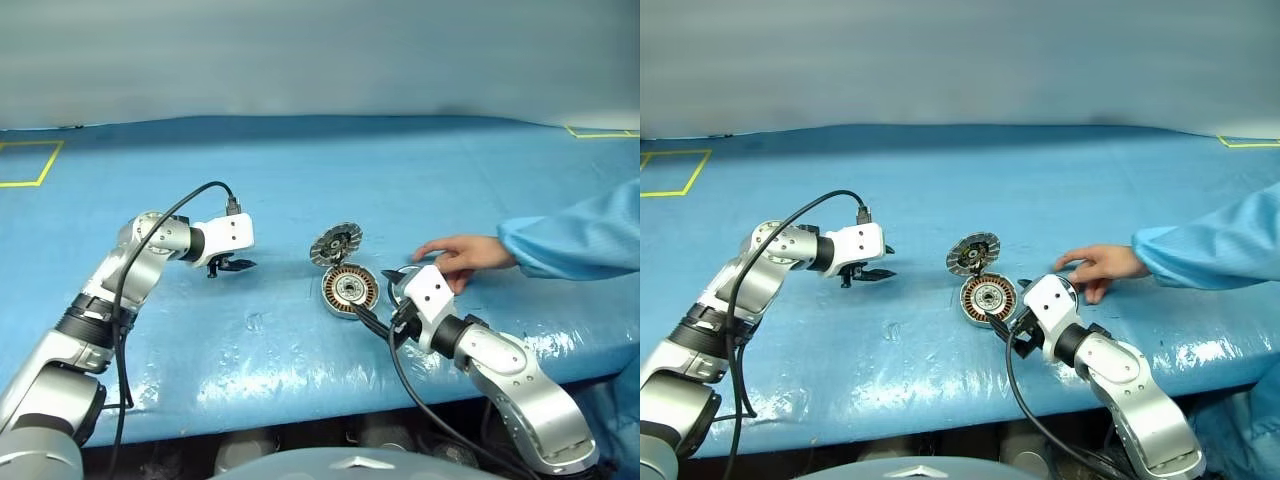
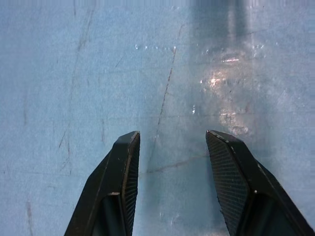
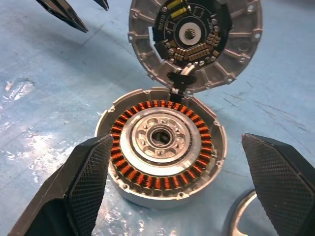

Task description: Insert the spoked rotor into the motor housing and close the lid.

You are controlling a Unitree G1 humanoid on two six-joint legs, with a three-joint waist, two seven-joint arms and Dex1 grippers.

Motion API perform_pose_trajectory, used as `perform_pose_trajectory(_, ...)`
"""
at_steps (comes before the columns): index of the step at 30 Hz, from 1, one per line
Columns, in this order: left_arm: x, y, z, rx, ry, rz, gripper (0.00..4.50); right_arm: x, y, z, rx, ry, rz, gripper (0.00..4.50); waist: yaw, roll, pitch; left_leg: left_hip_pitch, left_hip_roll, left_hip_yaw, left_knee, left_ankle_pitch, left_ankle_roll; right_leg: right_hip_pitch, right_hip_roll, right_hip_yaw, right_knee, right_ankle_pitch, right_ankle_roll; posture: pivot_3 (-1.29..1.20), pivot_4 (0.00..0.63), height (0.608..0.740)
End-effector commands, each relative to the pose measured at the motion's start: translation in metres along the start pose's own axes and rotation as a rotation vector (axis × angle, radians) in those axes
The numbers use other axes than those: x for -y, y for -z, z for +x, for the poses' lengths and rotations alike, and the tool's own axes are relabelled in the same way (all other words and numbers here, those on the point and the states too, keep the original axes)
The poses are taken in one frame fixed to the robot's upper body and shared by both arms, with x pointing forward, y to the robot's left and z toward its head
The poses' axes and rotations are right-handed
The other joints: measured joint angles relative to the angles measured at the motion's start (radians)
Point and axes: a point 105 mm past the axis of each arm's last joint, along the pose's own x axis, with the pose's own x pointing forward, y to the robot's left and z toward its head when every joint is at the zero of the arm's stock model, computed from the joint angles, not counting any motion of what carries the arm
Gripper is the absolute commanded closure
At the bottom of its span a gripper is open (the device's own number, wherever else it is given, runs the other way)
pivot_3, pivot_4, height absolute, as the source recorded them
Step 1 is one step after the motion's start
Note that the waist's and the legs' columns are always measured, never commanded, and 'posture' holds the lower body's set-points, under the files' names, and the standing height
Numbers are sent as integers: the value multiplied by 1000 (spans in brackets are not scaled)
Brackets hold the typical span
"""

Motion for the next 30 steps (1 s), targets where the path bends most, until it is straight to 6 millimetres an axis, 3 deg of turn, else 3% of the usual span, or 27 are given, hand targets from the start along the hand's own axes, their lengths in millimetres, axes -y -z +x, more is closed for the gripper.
perform_pose_trajectory(1,1,-26,-10,180,-38,31,2243,9,-31,-12,119,11,-17,90,-1,0,0,0,0,0,0,0,0,0,0,0,0,0,0,0,150,740)
perform_pose_trajectory(3,6,-32,-12,258,-33,-11,2243,12,-35,-16,110,-7,-37,90,-3,0,0,0,1,0,0,0,0,0,0,0,0,0,0,0,150,740)
perform_pose_trajectory(6,23,-37,-12,355,-21,-37,2243,33,-29,-23,7,20,-131,90,-2,0,0,1,4,1,1,0,0,0,0,1,1,0,0,0,150,740)
perform_pose_trajectory(10,50,-53,-5,511,-6,-121,2243,55,-12,-29,-205,-25,-254,90,1,0,0,1,4,2,2,-1,2,0,-1,3,1,-1,-2,0,150,740)
perform_pose_trajectory(15,73,-52,4,507,6,-177,2243,73,-1,-30,-337,-87,-258,90,1,0,0,1,3,2,2,-1,3,1,-1,3,0,-1,-2,0,150,740)
perform_pose_trajectory(30,84,-37,5,433,-52,-236,2243,81,23,-18,-441,-169,-230,90,4,0,0,1,4,2,2,-1,3,1,-1,3,-1,-1,-2,0,150,740)
